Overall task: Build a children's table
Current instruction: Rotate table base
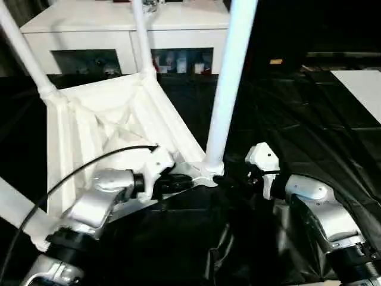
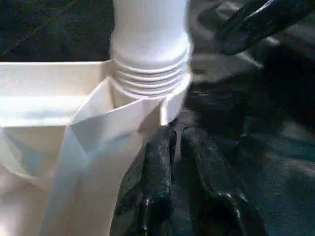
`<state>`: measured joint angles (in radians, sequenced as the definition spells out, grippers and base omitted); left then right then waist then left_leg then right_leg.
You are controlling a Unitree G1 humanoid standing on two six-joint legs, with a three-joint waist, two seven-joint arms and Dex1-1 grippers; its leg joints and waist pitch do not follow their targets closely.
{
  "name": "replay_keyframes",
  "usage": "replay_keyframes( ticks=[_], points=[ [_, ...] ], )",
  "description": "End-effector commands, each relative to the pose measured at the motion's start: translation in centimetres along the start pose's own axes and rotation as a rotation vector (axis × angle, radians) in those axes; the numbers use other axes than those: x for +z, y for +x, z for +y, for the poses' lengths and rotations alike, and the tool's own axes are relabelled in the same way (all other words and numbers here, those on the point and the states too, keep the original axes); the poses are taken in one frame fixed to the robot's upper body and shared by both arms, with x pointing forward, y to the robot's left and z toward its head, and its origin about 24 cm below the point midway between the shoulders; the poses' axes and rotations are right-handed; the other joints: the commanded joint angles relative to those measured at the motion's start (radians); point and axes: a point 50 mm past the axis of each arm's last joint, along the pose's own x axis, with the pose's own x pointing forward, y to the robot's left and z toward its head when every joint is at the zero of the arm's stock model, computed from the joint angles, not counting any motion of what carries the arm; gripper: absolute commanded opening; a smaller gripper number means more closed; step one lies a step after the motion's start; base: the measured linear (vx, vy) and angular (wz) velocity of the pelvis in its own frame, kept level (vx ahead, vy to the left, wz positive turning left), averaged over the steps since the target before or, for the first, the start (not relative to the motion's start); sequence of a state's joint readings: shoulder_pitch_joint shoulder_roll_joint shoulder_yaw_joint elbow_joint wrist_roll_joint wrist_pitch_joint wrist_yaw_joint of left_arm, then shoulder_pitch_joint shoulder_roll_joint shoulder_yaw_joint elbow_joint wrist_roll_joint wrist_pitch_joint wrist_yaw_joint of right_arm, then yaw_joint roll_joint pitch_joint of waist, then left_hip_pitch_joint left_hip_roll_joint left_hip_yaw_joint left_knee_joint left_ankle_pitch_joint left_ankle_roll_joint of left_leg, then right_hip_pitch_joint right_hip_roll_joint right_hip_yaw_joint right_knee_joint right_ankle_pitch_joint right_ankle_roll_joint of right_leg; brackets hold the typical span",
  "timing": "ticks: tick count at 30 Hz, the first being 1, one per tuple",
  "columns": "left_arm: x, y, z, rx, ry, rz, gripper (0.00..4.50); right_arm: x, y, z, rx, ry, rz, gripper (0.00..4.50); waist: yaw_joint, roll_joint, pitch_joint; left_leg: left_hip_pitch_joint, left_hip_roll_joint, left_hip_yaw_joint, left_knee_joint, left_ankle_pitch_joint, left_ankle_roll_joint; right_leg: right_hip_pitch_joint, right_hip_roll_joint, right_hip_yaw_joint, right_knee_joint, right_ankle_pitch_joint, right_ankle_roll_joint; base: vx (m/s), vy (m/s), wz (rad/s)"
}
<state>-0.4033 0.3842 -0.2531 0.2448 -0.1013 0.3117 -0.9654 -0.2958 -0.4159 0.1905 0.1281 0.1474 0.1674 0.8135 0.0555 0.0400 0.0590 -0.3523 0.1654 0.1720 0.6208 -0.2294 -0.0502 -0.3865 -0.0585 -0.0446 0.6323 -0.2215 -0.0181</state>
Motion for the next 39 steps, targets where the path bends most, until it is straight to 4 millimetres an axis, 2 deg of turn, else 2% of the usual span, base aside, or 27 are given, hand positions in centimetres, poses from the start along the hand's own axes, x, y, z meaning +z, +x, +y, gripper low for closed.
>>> replay_keyframes(
  ticks=[1, 2, 3, 6, 7, 8, 9, 10, 11, 12, 14, 16, 19, 20, 23, 24, 26, 27, 28, 30, 31, 32, 33, 34, 37, 38, 39],
  points=[
    [-0.3, -0.3, 0.7, 0.050, -0.010, 0.028, 0.62, 0.2, -0.3, -0.1, -0.004, -0.009, -0.002, 3.50, 0.000, 0.004, -0.068, -0.003, 0.059, -0.025, -0.071, -0.067, 0.073, 0.060, -0.084, 0.051, -0.063, 0.056, -0.291, 0.000, 0.000, 0.00],
    [-0.4, -0.3, 0.7, 0.048, -0.006, 0.038, 0.80, 0.3, -0.3, -0.1, -0.003, -0.013, 0.000, 3.50, 0.000, 0.008, -0.068, -0.004, 0.058, -0.026, -0.071, -0.067, 0.073, 0.060, -0.085, 0.051, -0.064, 0.050, -0.291, 0.000, 0.000, 0.00],
    [-0.7, -0.3, 0.6, 0.043, -0.009, 0.049, 0.97, 0.2, -0.4, 0.0, -0.003, -0.014, 0.001, 3.50, 0.000, 0.006, -0.068, -0.004, 0.059, -0.025, -0.071, -0.067, 0.074, 0.060, -0.085, 0.051, -0.065, 0.045, -0.289, 0.000, 0.000, 0.00],
    [-1.2, -0.5, 0.5, 0.050, 0.001, 0.074, 1.03, 0.3, -0.3, 0.2, 0.004, -0.021, 0.003, 3.50, -0.001, 0.009, -0.068, -0.004, 0.060, -0.026, -0.071, -0.067, 0.077, 0.059, -0.084, 0.051, -0.066, 0.034, -0.282, 0.000, 0.000, 0.00],
    [-1.2, -0.7, 0.4, 0.048, 0.005, 0.074, 1.17, 0.4, -0.3, 0.3, 0.008, -0.017, -0.001, 3.50, -0.001, 0.005, -0.069, -0.004, 0.060, -0.025, -0.071, -0.064, 0.077, 0.060, -0.085, 0.051, -0.066, 0.032, -0.281, 0.000, 0.000, 0.00],
    [-1.2, -0.8, 0.3, 0.045, 0.006, 0.072, 1.41, 0.4, -0.3, 0.4, 0.010, -0.014, -0.005, 3.50, -0.001, 0.007, -0.069, -0.006, 0.061, -0.026, -0.072, -0.058, 0.079, 0.059, -0.085, 0.051, -0.064, 0.035, -0.282, 0.000, 0.000, 0.00],
    [-1.4, -1.1, 0.3, 0.060, 0.013, 0.072, 1.40, 0.4, -0.2, 0.7, 0.013, -0.013, -0.006, 3.50, -0.001, 0.008, -0.070, -0.005, 0.061, -0.026, -0.071, -0.055, 0.080, 0.059, -0.085, 0.051, -0.063, 0.041, -0.281, 0.000, 0.000, 0.00],
    [-1.6, -1.5, 0.1, 0.070, 0.011, 0.074, 1.40, 0.4, -0.1, 0.9, 0.019, -0.008, -0.007, 3.50, -0.001, -0.011, -0.070, -0.007, 0.061, -0.026, -0.072, -0.045, 0.089, 0.060, -0.085, 0.051, -0.062, 0.045, -0.280, 0.000, 0.000, 0.00],
    [-1.7, -1.9, 0.0, 0.074, 0.007, 0.077, 1.40, 0.4, 0.0, 1.0, 0.024, -0.004, -0.008, 3.50, 0.001, -0.003, -0.070, -0.007, 0.063, -0.028, -0.072, -0.043, 0.090, 0.059, -0.088, 0.051, -0.059, 0.042, -0.281, 0.000, 0.000, 0.00],
    [-2.2, -2.5, -0.3, 0.080, -0.006, 0.090, 1.40, 0.3, 0.3, 1.2, 0.029, 0.001, -0.011, 3.50, -0.001, -0.008, -0.068, -0.009, 0.065, -0.026, -0.074, -0.045, 0.095, 0.057, -0.089, 0.050, -0.063, 0.027, -0.277, 0.000, 0.000, 0.00],
    [-2.6, -2.9, -0.3, 0.098, -0.009, 0.096, 1.40, 0.2, 0.6, 1.4, 0.030, 0.007, -0.014, 3.50, 0.000, 0.003, -0.064, -0.003, 0.063, -0.024, -0.074, -0.074, 0.090, 0.048, -0.085, 0.050, -0.069, -0.035, -0.274, 0.000, 0.000, 0.00],
    [-3.3, -3.4, 0.0, 0.140, -0.020, 0.108, 1.40, 0.2, 1.3, 1.9, 0.051, 0.016, -0.022, 3.50, -0.001, 0.004, -0.062, -0.004, 0.063, -0.024, -0.078, -0.095, 0.077, 0.047, -0.085, 0.050, -0.073, -0.063, -0.268, 0.000, 0.000, 0.00],
    [-3.5, -3.6, 0.1, 0.135, -0.034, 0.111, 1.40, 0.3, 1.6, 2.0, 0.069, 0.015, -0.025, 3.50, 0.000, -0.003, -0.059, -0.002, 0.063, -0.025, -0.083, -0.122, 0.057, 0.048, -0.086, 0.052, -0.076, -0.112, -0.252, 0.000, 0.000, 0.00],
    [-3.7, -3.6, 0.2, 0.138, -0.035, 0.111, 1.40, 0.3, 1.7, 2.0, 0.069, 0.016, -0.024, 3.50, 0.000, -0.013, -0.059, -0.002, 0.063, -0.025, -0.084, -0.120, 0.056, 0.049, -0.086, 0.052, -0.077, -0.113, -0.249, 0.000, 0.000, 0.00],
    [-3.3, -2.8, 0.5, 0.130, -0.030, 0.072, 1.40, 0.1, 1.6, 1.6, 0.076, 0.017, -0.014, 3.50, 0.000, -0.008, -0.059, -0.001, 0.060, -0.024, -0.083, -0.116, 0.056, 0.045, -0.087, 0.054, -0.079, -0.125, -0.241, 0.000, 0.000, 0.00],
    [-3.1, -2.4, 0.4, 0.103, -0.034, 0.070, 1.40, -0.2, 1.5, 1.6, 0.080, 0.001, 0.005, 3.50, 0.002, 0.000, -0.059, 0.002, 0.060, -0.023, -0.082, -0.128, 0.049, 0.043, -0.087, 0.054, -0.082, -0.135, -0.243, 0.000, 0.000, 0.00],
    [-3.0, -2.2, 0.3, 0.087, -0.032, 0.074, 1.40, -0.2, 1.3, 1.5, 0.079, -0.007, 0.011, 3.50, 0.006, -0.003, -0.059, 0.003, 0.062, -0.023, -0.083, -0.136, 0.044, 0.043, -0.088, 0.056, -0.082, -0.140, -0.240, 0.000, 0.000, 0.00],
    [-2.8, -1.8, 0.2, 0.068, -0.022, 0.084, 1.40, 0.0, 1.1, 1.2, 0.073, -0.010, 0.007, 3.50, 0.005, 0.007, -0.059, 0.000, 0.062, -0.026, -0.086, -0.147, 0.036, 0.045, -0.087, 0.054, -0.081, -0.147, -0.236, 0.000, 0.000, 0.00],
    [-2.8, -1.7, 0.2, 0.065, -0.019, 0.086, 1.40, 0.1, 1.1, 1.2, 0.071, -0.010, 0.006, 3.50, 0.005, 0.003, -0.059, 0.002, 0.062, -0.025, -0.086, -0.153, 0.035, 0.044, -0.086, 0.054, -0.084, -0.150, -0.234, 0.000, 0.000, 0.00],
    [-2.6, -1.0, 0.3, 0.034, 0.010, 0.111, 1.40, 0.1, 0.8, 0.8, 0.047, -0.014, 0.004, 3.50, 0.006, 0.008, -0.061, 0.005, 0.060, -0.024, -0.084, -0.148, 0.034, 0.043, -0.084, 0.056, -0.085, -0.124, -0.237, 0.000, 0.000, 0.00],
    [-2.6, -0.8, 0.4, 0.020, 0.009, 0.120, 1.40, 0.2, 0.7, 0.7, 0.046, -0.019, 0.008, 3.50, 0.007, 0.018, -0.063, 0.005, 0.062, -0.026, -0.083, -0.144, 0.030, 0.044, -0.087, 0.056, -0.080, -0.105, -0.242, 0.000, 0.000, 0.00],
    [-2.6, -0.8, 0.4, 0.011, 0.005, 0.129, 1.40, 0.3, 0.7, 0.7, 0.048, -0.018, 0.005, 3.50, 0.004, 0.012, -0.063, 0.003, 0.061, -0.025, -0.083, -0.139, 0.032, 0.046, -0.086, 0.056, -0.081, -0.086, -0.246, 0.000, 0.000, 0.00],
    [-2.6, -0.6, 0.6, 0.010, 0.009, 0.139, 1.40, 0.3, 0.5, 0.6, 0.045, -0.019, 0.003, 3.50, 0.006, 0.019, -0.065, -0.001, 0.060, -0.028, -0.082, -0.129, 0.033, 0.050, -0.087, 0.055, -0.075, -0.060, -0.252, 0.000, 0.000, 0.00],
    [-2.6, -0.4, 0.7, 0.009, 0.006, 0.146, 1.40, 0.3, 0.4, 0.5, 0.042, -0.018, 0.002, 3.50, 0.002, 0.013, -0.064, -0.001, 0.059, -0.026, -0.082, -0.131, 0.039, 0.050, -0.084, 0.054, -0.078, -0.057, -0.253, 0.000, 0.000, 0.00],
    [-2.8, -0.1, 0.6, -0.010, -0.009, 0.164, 1.40, 0.0, 0.2, 0.4, 0.031, -0.019, 0.017, 3.50, 0.005, 0.015, -0.065, -0.003, 0.059, -0.025, -0.079, -0.123, 0.049, 0.052, -0.089, 0.054, -0.080, -0.076, -0.254, 0.000, 0.000, 0.00],
    [-2.8, 0.1, 0.6, -0.012, -0.018, 0.167, 1.40, 0.0, 0.1, 0.3, 0.025, -0.017, 0.017, 3.50, 0.003, 0.009, -0.065, -0.003, 0.059, -0.024, -0.080, -0.122, 0.050, 0.052, -0.087, 0.054, -0.081, -0.084, -0.252, 0.000, 0.000, 0.00],
    [-2.8, 0.2, 0.7, -0.004, -0.025, 0.162, 1.40, 0.0, 0.0, 0.2, 0.021, -0.013, 0.014, 3.50, 0.005, 0.012, -0.065, -0.002, 0.059, -0.025, -0.080, -0.120, 0.050, 0.051, -0.087, 0.053, -0.080, -0.096, -0.250, 0.000, 0.000, 0.00]
  ],
)
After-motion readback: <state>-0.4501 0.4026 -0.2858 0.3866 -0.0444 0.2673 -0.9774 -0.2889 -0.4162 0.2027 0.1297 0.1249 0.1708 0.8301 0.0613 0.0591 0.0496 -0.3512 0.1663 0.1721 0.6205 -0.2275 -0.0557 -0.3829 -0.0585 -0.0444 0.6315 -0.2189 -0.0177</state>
